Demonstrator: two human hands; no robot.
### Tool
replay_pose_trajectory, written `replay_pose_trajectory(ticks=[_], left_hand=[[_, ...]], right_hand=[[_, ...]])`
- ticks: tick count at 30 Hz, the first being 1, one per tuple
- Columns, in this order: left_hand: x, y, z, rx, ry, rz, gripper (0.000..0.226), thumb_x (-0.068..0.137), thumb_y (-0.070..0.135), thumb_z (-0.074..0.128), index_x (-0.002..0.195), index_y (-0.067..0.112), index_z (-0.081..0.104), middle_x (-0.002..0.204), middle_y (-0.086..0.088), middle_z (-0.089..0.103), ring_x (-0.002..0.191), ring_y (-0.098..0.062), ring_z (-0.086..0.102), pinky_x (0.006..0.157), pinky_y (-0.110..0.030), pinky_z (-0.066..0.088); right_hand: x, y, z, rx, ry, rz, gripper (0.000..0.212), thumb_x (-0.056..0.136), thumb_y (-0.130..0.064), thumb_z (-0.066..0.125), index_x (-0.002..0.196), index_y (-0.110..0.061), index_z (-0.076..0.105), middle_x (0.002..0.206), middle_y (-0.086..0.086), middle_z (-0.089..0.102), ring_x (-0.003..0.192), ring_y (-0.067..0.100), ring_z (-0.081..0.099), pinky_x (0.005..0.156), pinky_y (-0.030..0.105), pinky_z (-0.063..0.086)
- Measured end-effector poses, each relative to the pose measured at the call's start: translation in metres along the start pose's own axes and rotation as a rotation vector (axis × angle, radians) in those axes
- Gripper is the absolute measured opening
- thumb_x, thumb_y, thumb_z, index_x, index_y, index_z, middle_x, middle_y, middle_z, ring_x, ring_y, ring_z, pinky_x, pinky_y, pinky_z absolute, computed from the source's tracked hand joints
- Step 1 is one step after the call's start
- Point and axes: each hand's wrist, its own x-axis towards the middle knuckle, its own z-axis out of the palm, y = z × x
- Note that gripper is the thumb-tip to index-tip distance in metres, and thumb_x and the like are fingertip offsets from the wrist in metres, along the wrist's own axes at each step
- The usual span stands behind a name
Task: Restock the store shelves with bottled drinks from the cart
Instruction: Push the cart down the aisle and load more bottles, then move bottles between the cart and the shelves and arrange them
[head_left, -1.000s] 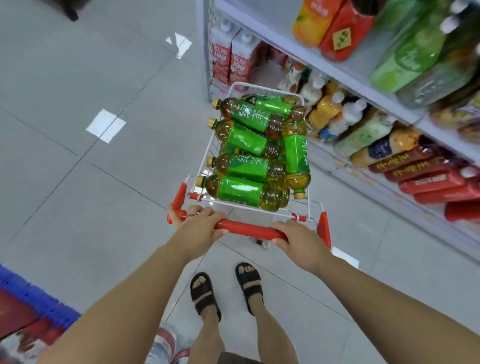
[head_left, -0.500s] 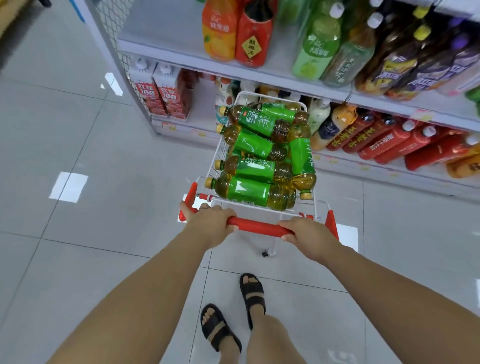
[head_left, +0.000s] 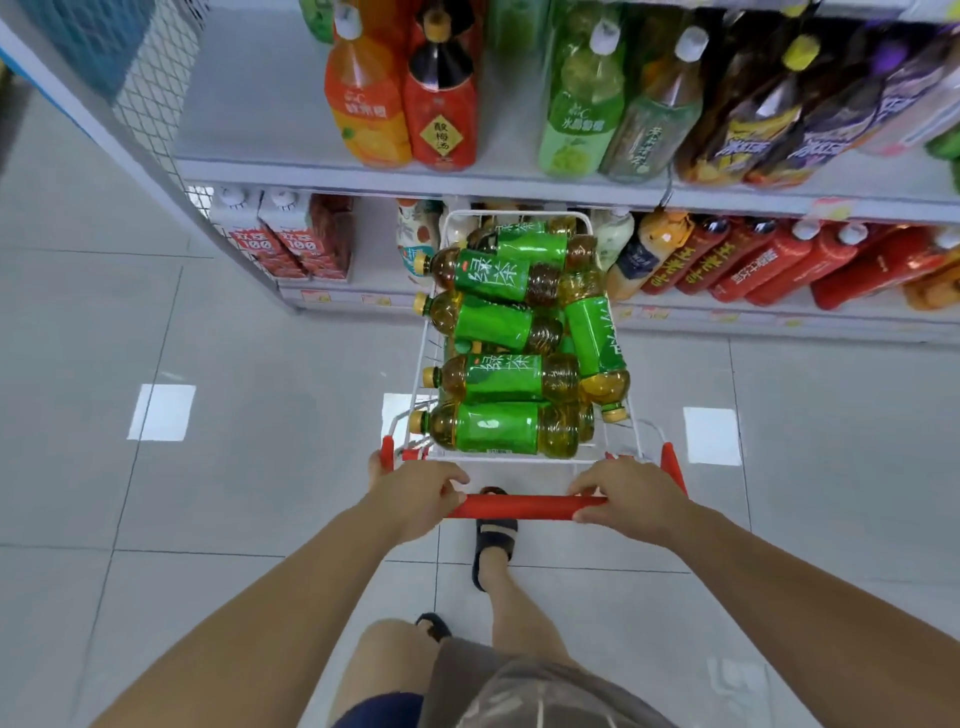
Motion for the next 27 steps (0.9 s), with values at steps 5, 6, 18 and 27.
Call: replay_pose_trajectory(ticks=[5, 6, 18, 27], left_hand=[[0.013, -0.001, -0.011, -0.205, 0.263, -0.052, 0.029, 0.096, 0.030, 0.043, 0.122, 0.035, 0.054, 0.117, 0.014, 0.058, 0.109, -0.009, 0.055, 0.108, -0.038, 0.025], [0.018, -0.003, -0.013, -0.240, 0.293, -0.077, 0.029, 0.096, 0.029, 0.045, 0.122, 0.035, 0.055, 0.119, 0.012, 0.057, 0.106, -0.010, 0.057, 0.104, -0.036, 0.030], [0.038, -0.021, -0.005, -0.512, 0.174, -0.088, 0.027, 0.093, 0.017, 0.051, 0.118, 0.023, 0.059, 0.116, -0.001, 0.055, 0.092, -0.014, 0.057, 0.079, -0.021, 0.041], [0.034, -0.009, -0.016, -0.597, 0.205, -0.123, 0.026, 0.094, 0.027, 0.050, 0.120, 0.031, 0.054, 0.116, 0.008, 0.056, 0.112, -0.016, 0.055, 0.107, -0.045, 0.033]], right_hand=[[0.019, -0.006, -0.026, 0.512, 0.244, 0.110, 0.042, 0.086, -0.033, 0.064, 0.124, -0.017, 0.055, 0.119, -0.003, 0.057, 0.105, 0.010, 0.053, 0.087, 0.021, 0.037], [0.026, -0.006, -0.029, 0.536, 0.288, 0.134, 0.049, 0.085, -0.031, 0.065, 0.129, -0.015, 0.050, 0.127, 0.002, 0.054, 0.114, 0.014, 0.051, 0.093, 0.024, 0.037], [0.066, -0.018, -0.004, 0.469, 0.205, 0.286, 0.076, 0.064, -0.033, 0.083, 0.128, -0.019, 0.043, 0.127, 0.008, 0.043, 0.114, 0.025, 0.046, 0.099, 0.036, 0.041], [0.037, -0.045, -0.038, 0.659, -0.033, 0.294, 0.055, 0.070, -0.045, 0.075, 0.102, -0.002, 0.065, 0.101, 0.013, 0.068, 0.087, 0.022, 0.064, 0.079, 0.031, 0.050]])
